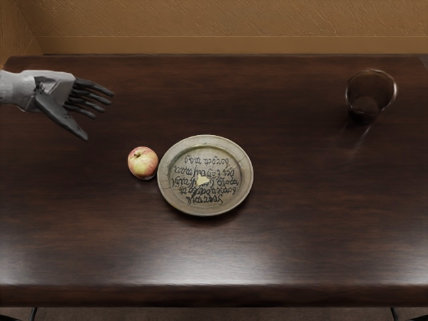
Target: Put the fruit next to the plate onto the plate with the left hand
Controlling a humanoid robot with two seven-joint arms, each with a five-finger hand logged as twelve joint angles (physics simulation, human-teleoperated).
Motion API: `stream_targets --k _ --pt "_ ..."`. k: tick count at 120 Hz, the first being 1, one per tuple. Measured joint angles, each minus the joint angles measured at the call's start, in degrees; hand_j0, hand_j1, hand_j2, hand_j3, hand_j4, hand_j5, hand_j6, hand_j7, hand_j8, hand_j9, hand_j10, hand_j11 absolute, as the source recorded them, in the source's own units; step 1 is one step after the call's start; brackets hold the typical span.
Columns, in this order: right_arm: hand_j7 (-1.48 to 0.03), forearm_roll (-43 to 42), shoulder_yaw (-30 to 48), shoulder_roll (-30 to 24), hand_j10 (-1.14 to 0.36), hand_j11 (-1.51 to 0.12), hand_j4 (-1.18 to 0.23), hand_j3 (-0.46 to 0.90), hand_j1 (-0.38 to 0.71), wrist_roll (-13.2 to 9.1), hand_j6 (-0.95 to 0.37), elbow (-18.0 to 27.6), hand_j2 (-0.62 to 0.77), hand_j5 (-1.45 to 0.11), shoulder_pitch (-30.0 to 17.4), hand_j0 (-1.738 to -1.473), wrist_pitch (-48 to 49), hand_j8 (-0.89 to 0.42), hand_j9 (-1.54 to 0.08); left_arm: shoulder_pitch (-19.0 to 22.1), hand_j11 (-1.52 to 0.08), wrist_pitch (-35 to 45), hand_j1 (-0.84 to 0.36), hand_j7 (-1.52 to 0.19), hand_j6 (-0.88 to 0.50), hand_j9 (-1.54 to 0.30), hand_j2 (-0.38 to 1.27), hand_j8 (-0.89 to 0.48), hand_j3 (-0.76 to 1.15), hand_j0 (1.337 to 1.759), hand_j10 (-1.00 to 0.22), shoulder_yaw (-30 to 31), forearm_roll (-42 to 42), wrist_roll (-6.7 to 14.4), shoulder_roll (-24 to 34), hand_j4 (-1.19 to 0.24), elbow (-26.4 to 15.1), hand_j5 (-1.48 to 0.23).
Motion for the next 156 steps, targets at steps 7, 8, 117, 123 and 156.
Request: stream_targets --k 7,8,117,123,156 --pt "-0.04 0.00 0.09 0.00 -0.03 -0.04 -0.03 0.00 -0.31 0.00 -0.03 0.08 -0.01 -0.04 0.46 -1.658 0.00 -0.03 -0.04 0.31 -0.32 0.00 0.05 -0.32 -0.25 -0.32 0.05 -0.25 0.00 1.658 -0.25 0.00 0.04 0.31 -0.04 -0.25 -0.01 -0.32" --pt "-0.04 0.01 0.10 0.00 -0.03 -0.04 -0.03 0.00 -0.31 0.01 -0.03 0.08 -0.01 -0.04 0.51 -1.658 0.00 -0.03 -0.04 0.41 -0.32 0.00 0.05 -0.32 -0.25 -0.32 0.05 -0.25 0.00 1.658 -0.25 0.00 0.06 0.34 -0.06 -0.25 0.00 -0.32" --pt "-0.04 0.04 0.06 0.00 -0.03 -0.04 -0.03 0.00 -0.31 -0.09 -0.03 -0.30 -0.01 -0.04 -2.71 -1.658 0.00 -0.03 -0.04 -3.23 -0.34 47.57 0.04 -0.34 -0.27 -0.34 0.05 -0.27 0.00 1.658 -0.26 21.93 22.48 -0.21 -8.86 -0.26 -25.95 -0.34" --pt "-0.04 0.05 0.06 0.00 -0.03 -0.04 -0.03 0.00 -0.31 -0.09 -0.03 -0.30 -0.01 -0.04 -2.70 -1.658 0.00 -0.03 -0.04 -3.26 -0.34 48.48 0.03 -0.34 -0.27 -0.34 0.06 -0.27 0.00 1.658 -0.27 22.97 22.70 -0.22 -9.36 -0.27 -26.13 -0.34" --pt "-0.04 0.05 0.06 0.00 -0.03 -0.04 -0.03 0.00 -0.31 -0.09 -0.03 -0.30 -0.01 -0.04 -2.70 -1.658 0.00 -0.03 -0.04 -3.26 -0.35 51.65 0.02 -0.35 -0.28 -0.35 0.06 -0.28 0.00 1.658 -0.27 26.45 23.10 -0.63 -13.17 -0.27 -24.00 -0.35"
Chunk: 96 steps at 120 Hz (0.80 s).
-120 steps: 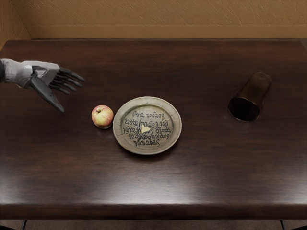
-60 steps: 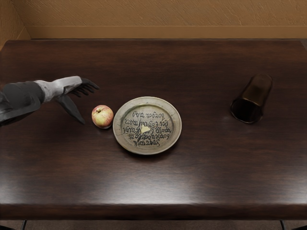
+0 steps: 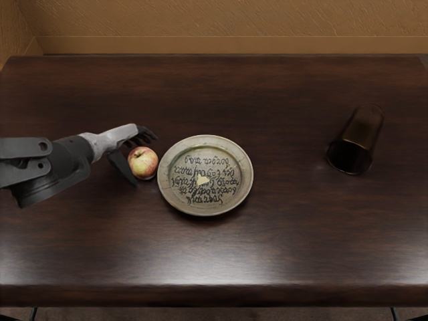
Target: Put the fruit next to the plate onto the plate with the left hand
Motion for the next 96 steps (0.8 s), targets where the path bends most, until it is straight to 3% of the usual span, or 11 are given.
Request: stream_targets --k 70,96 --pt "-0.04 -0.01 0.00 0.00 -0.03 -0.04 -0.03 0.00 -0.31 0.00 -0.03 0.00 -0.01 -0.04 0.00 -1.658 0.00 -0.03 -0.04 -0.18 -0.48 0.42 -0.09 -0.48 -0.37 -0.48 0.08 -0.37 0.00 1.658 -0.37 2.45 0.04 -0.36 -3.96 -0.37 3.27 -0.48" --pt "-0.04 0.00 0.00 0.00 -0.03 -0.04 -0.03 0.00 -0.31 0.00 -0.03 0.00 -0.01 -0.04 0.00 -1.658 0.00 -0.03 -0.04 -0.53 -0.62 0.41 -0.18 -0.61 -0.43 -0.62 0.12 -0.43 0.00 1.657 -0.47 3.37 0.15 -0.34 -3.63 -0.47 3.27 -0.61"
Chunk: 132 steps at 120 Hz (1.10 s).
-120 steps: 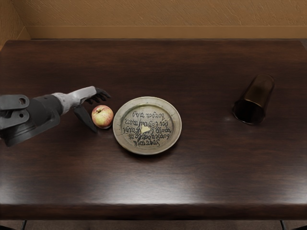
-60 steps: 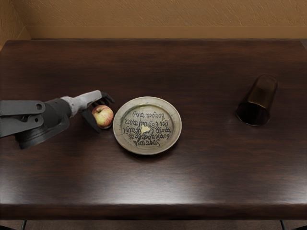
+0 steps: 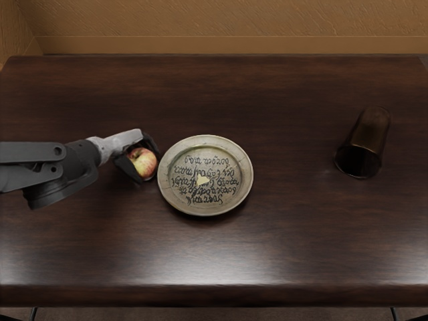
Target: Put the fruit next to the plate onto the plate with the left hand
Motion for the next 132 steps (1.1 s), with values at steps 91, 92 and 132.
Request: stream_targets --k 91,92,132 --pt "-0.04 0.00 0.00 0.00 -0.03 -0.04 -0.03 0.00 -0.31 0.00 -0.03 0.00 -0.01 -0.04 -0.02 -1.658 0.00 -0.03 -0.04 -11.67 -0.86 -1.15 -0.26 -0.87 -0.25 -0.86 0.30 -0.29 0.00 1.655 -0.55 0.53 -1.96 0.66 3.63 -0.44 -7.10 -0.91" --pt "-0.04 -0.01 0.00 0.00 -0.03 -0.04 -0.03 0.00 -0.31 0.00 -0.03 0.00 -0.01 -0.04 -0.01 -1.658 0.00 -0.03 -0.04 -11.80 -0.86 -1.24 -0.25 -0.87 -0.25 -0.86 0.30 -0.29 0.00 1.655 -0.55 0.52 -2.05 0.65 3.35 -0.44 -7.15 -0.91" --pt "-0.04 0.00 0.00 0.00 -0.03 -0.04 -0.03 0.00 -0.31 0.00 -0.03 0.00 -0.01 -0.04 -0.02 -1.658 0.00 -0.03 -0.04 -15.82 -0.86 -2.42 -0.24 -0.88 -0.28 -0.86 0.36 -0.32 0.00 1.656 -0.57 0.56 -6.88 0.65 -8.07 -0.48 -7.76 -0.92"
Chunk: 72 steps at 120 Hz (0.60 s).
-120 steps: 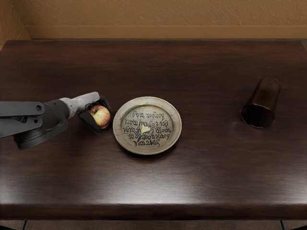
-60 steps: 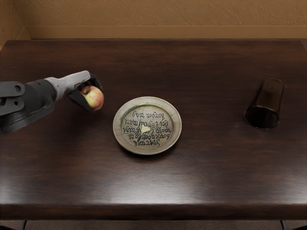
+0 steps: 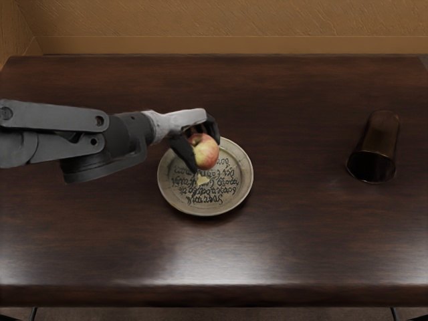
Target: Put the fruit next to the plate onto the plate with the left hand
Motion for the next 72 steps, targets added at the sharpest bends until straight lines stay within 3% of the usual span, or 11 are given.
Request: stream_targets --k 56,72 --pt "-0.04 0.00 0.00 0.00 -0.03 -0.04 -0.03 0.00 -0.31 0.00 -0.03 0.00 -0.01 -0.04 0.00 -1.658 0.00 -0.03 -0.04 2.41 -0.83 -2.85 -0.21 -0.84 -0.33 -0.83 0.32 -0.37 0.00 1.656 -0.61 1.87 -3.22 -0.05 -1.76 -0.53 0.81 -0.86" --pt "-0.04 0.00 0.00 0.00 -0.03 -0.04 -0.03 0.00 -0.31 0.00 -0.03 0.00 -0.01 -0.04 0.00 -1.658 0.00 -0.03 -0.04 2.31 -0.62 -3.07 -0.11 -0.63 -0.31 -0.62 0.20 -0.34 0.00 1.657 -0.47 2.39 -3.77 -0.30 -2.51 -0.43 1.87 -0.64"
